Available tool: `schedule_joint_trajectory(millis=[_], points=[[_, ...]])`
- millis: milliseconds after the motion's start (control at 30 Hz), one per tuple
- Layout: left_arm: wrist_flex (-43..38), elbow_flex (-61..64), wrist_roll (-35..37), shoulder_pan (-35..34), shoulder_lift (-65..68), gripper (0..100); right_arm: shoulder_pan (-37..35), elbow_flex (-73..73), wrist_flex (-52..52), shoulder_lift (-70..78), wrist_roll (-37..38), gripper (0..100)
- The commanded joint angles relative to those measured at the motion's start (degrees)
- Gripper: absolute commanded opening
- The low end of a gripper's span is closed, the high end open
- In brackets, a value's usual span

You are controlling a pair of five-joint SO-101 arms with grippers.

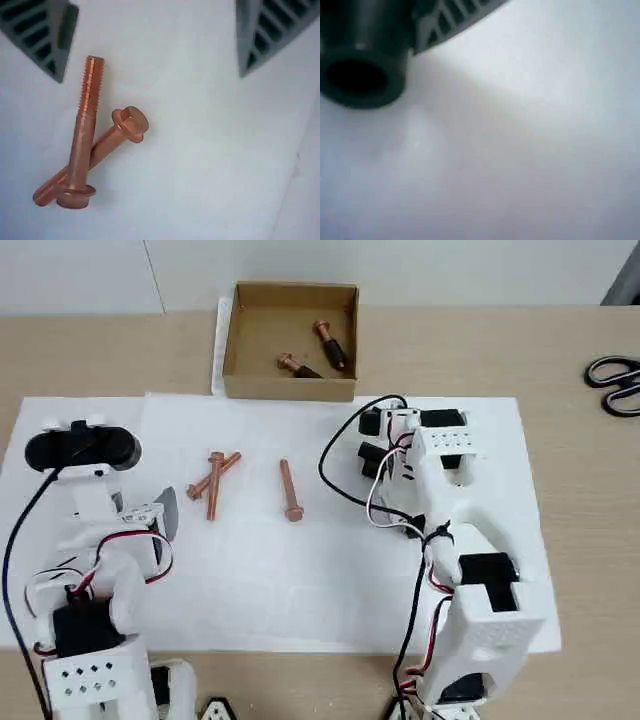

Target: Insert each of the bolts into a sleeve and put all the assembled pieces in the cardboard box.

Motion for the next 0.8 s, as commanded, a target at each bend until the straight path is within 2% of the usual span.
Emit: schedule_joint_trajectory(millis=[0,133,233,500,600,767], points=[[-0.09,-0.84,0.00,0.00,-0.79,22,-0.48,-0.44,-2.15,0.22,0.18,8.0],[-0.18,-0.84,0.00,0.00,-0.79,22,-0.40,-0.44,-2.15,0.13,0.18,7.6],[-0.18,-0.84,0.00,0.00,-0.79,22,-0.40,-0.62,-1.54,-0.31,0.35,0.5],[2.29,-2.68,0.00,0.09,0.88,22,-0.13,-4.57,6.64,-8.48,0.70,0.7],[5.36,-8.04,-0.18,0.09,7.82,22,-0.22,-5.54,8.04,-14.64,0.79,0.5],[7.30,-20.00,-0.18,1.14,26.64,21,-0.31,-5.54,9.80,-22.20,0.79,0.5]])
